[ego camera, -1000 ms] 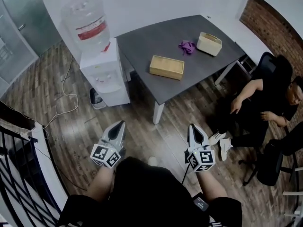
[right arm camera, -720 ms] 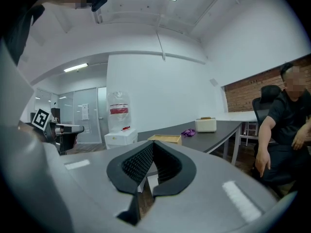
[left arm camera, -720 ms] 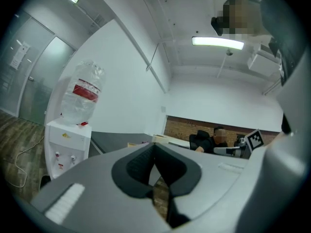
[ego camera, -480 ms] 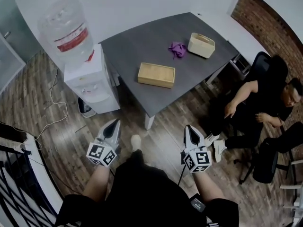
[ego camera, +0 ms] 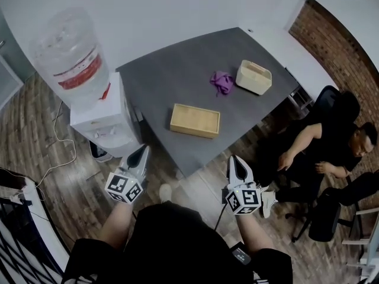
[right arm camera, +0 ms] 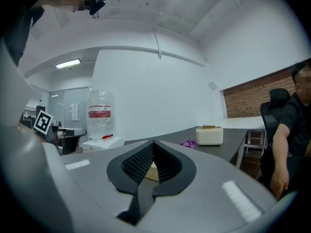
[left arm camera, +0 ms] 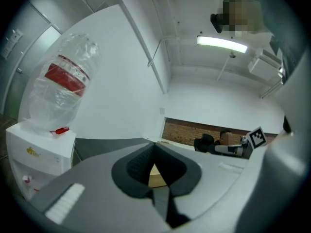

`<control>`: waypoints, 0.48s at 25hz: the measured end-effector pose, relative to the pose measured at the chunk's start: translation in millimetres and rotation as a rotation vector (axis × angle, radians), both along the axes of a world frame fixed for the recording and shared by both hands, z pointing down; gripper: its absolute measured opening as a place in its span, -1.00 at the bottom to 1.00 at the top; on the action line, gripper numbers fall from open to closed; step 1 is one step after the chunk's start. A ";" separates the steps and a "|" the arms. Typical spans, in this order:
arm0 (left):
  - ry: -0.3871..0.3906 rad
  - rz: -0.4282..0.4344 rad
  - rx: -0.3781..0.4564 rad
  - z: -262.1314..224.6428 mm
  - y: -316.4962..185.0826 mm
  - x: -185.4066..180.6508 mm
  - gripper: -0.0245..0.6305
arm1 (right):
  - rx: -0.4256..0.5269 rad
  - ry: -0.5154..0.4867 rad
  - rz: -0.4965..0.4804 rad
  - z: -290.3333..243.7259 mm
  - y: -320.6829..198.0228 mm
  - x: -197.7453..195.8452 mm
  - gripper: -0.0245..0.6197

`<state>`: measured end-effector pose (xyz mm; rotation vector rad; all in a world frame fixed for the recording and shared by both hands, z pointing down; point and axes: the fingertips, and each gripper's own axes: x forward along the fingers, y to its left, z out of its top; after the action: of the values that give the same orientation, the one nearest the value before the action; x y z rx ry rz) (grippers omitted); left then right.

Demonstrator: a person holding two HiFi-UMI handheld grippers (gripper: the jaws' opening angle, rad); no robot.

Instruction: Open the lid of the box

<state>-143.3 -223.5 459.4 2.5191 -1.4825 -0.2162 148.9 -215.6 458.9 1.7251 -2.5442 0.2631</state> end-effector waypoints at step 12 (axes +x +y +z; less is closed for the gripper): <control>-0.050 0.126 -0.092 31.0 -89.2 6.7 -0.93 | -0.087 0.040 0.078 25.6 -83.4 -7.2 -0.91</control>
<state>-136.6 -312.7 490.4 2.5491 -1.3135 -0.0630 141.7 -299.1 484.5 1.7809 -2.4040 0.3344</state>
